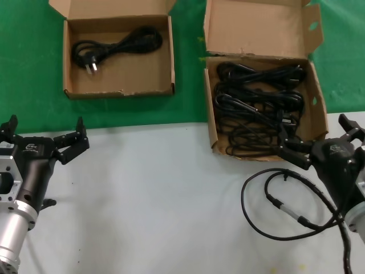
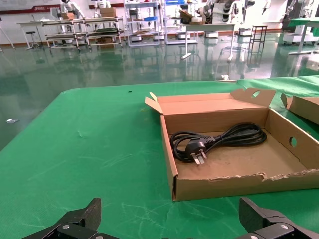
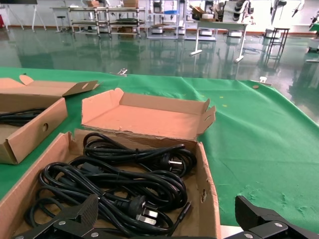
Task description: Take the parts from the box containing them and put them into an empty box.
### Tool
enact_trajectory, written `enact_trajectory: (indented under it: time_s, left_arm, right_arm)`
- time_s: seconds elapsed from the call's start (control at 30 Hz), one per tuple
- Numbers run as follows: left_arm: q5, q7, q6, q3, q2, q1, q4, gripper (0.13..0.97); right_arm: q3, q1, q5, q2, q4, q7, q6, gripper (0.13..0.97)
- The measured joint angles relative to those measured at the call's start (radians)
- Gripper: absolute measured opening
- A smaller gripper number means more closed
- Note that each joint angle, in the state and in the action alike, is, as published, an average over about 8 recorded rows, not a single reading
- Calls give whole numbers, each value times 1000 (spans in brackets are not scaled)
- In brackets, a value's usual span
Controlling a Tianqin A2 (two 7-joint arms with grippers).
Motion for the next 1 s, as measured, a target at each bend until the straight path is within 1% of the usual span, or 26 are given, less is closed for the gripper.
enact_trajectory:
  time_s: [1.0]
  left_arm:
    - [0,0,0,0,0,0,0,966]
  right_arm:
    - [0,0,0,0,0,0,0,966]
